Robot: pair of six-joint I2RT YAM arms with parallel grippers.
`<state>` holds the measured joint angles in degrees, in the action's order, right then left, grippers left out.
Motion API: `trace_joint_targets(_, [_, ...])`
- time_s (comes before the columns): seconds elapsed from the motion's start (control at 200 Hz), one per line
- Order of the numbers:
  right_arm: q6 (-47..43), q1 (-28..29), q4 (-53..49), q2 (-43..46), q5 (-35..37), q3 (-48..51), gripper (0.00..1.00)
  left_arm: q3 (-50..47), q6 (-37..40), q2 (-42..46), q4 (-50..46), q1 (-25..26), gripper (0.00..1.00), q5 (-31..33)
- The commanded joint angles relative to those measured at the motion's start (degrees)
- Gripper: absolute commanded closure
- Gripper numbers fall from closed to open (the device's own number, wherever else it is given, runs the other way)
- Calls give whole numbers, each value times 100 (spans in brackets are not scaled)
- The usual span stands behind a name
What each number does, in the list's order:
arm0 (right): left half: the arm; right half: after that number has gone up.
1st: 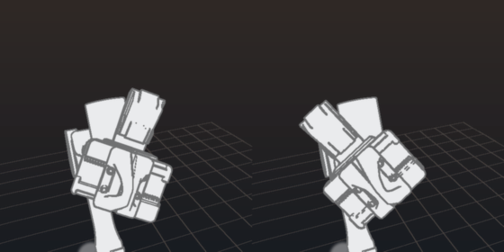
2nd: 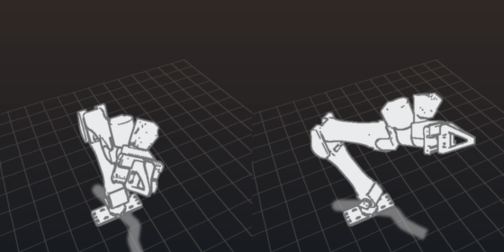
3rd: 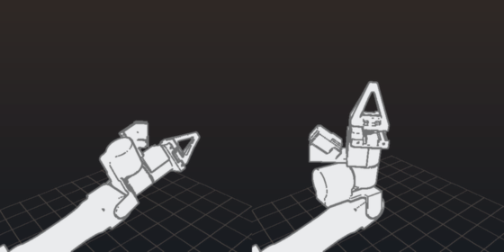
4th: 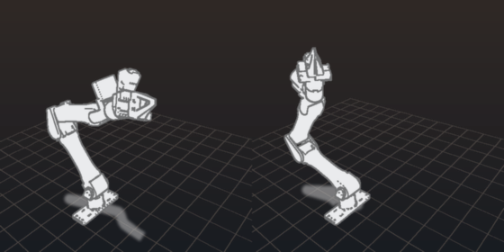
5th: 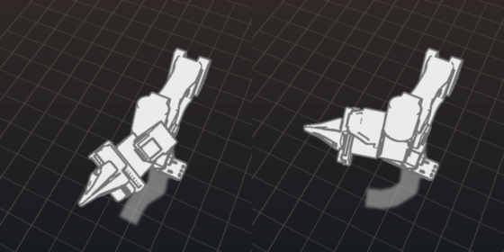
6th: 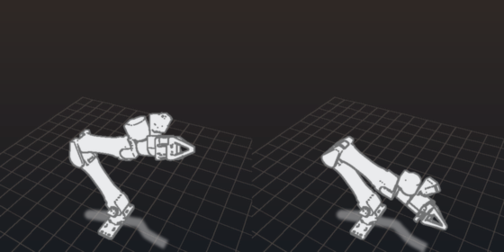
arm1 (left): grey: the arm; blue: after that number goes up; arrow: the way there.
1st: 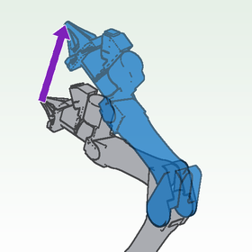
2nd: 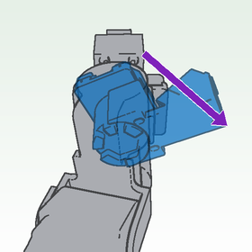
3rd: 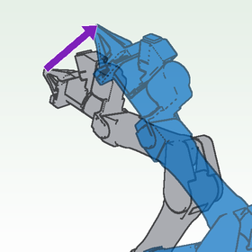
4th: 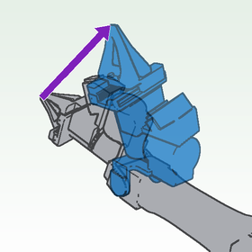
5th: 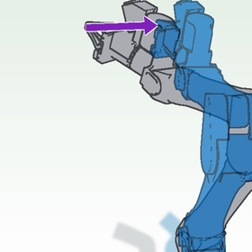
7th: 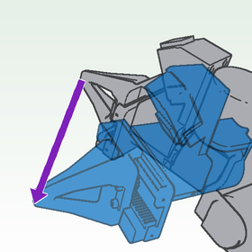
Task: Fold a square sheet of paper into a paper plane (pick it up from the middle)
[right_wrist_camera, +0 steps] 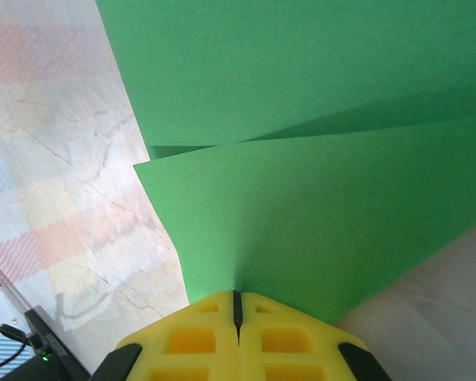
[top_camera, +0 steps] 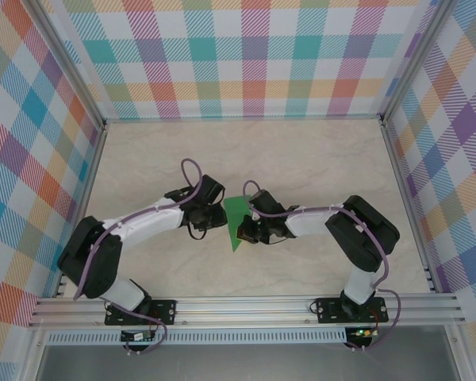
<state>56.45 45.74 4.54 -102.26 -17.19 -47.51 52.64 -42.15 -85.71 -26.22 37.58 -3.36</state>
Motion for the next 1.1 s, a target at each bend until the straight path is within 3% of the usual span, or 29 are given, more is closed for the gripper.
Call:
trace_joint_targets(0.0, [355, -3, 98, -333, 100, -144, 100, -594, -443, 294, 586, -49, 79, -707])
trace_joint_targets(0.13, [420, 1, 195, -448, -118, -309, 100, -1103, -742, 281, 1556, -50, 93, -1551])
trace_joint_targets(0.22, [411, -3, 217, -495, -184, -373, 100, -1259, -817, 137, 1885, -49, 100, -1796])
trace_joint_targets(0.535, [420, -3, 285, -523, -262, -353, 100, -1248, -804, -440, 2101, -41, 100, -1870])
trace_joint_targets(0.7, [217, -14, 217, -533, -270, -417, 100, -1248, -727, -604, 1714, -42, 100, -1639])
trace_joint_targets(0.9, [-639, -81, -192, -602, -215, -660, 100, -1266, -621, -769, 1085, -41, 100, -1390])
trace_joint_targets(1.095, [-1267, -412, -253, -646, -237, -699, 99, -1213, -437, -806, 363, -42, 100, -1168])
